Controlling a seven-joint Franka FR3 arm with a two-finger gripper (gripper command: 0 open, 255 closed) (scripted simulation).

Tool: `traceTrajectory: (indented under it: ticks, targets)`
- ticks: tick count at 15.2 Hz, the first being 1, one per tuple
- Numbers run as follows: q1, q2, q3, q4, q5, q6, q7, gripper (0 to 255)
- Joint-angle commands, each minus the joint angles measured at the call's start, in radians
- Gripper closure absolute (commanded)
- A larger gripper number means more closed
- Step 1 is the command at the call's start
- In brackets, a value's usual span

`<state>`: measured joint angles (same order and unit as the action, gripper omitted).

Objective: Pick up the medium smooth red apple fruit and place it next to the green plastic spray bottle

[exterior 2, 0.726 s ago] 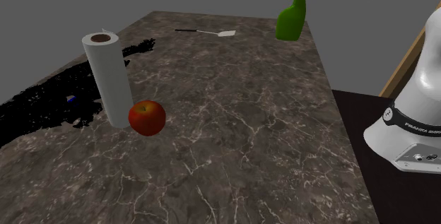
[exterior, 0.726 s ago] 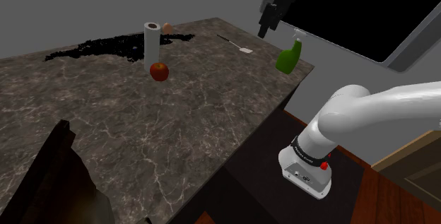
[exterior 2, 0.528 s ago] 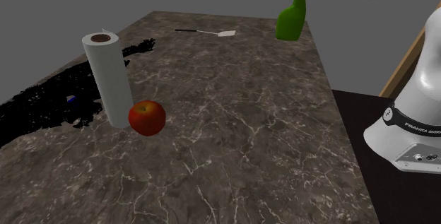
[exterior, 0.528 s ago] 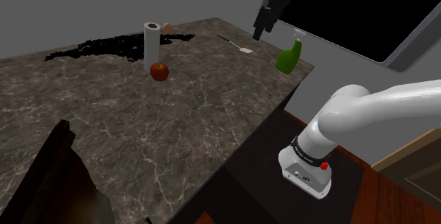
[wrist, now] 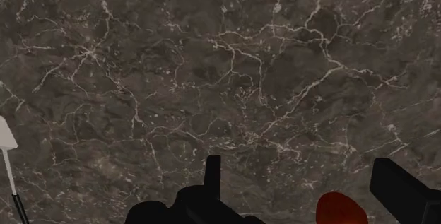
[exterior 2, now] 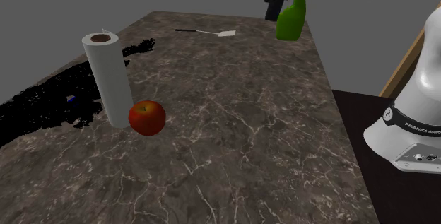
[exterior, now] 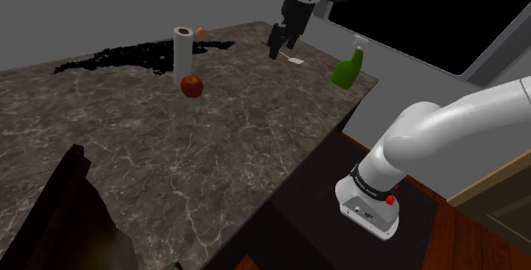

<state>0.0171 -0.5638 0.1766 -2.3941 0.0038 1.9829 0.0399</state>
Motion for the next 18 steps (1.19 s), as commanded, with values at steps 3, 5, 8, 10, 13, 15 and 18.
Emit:
traceTrajectory:
  ticks: [3,5,8,10,13,15,18]
  targets:
    - [-0.002,0.113,0.055,0.011,-0.014,0.132,0.068,0]
    - [-0.007,0.179,0.084,0.030,-0.031,0.190,0.108,0]
    - [-0.017,0.283,0.127,0.071,-0.071,0.268,0.174,0]
    - [-0.024,0.355,0.154,0.106,-0.110,0.314,0.224,0]
    - [-0.031,0.469,0.189,0.170,-0.186,0.369,0.308,0]
    - [-0.031,0.547,0.205,0.221,-0.247,0.397,0.369,0]
    - [-0.015,0.667,0.215,0.309,-0.346,0.423,0.460,0]
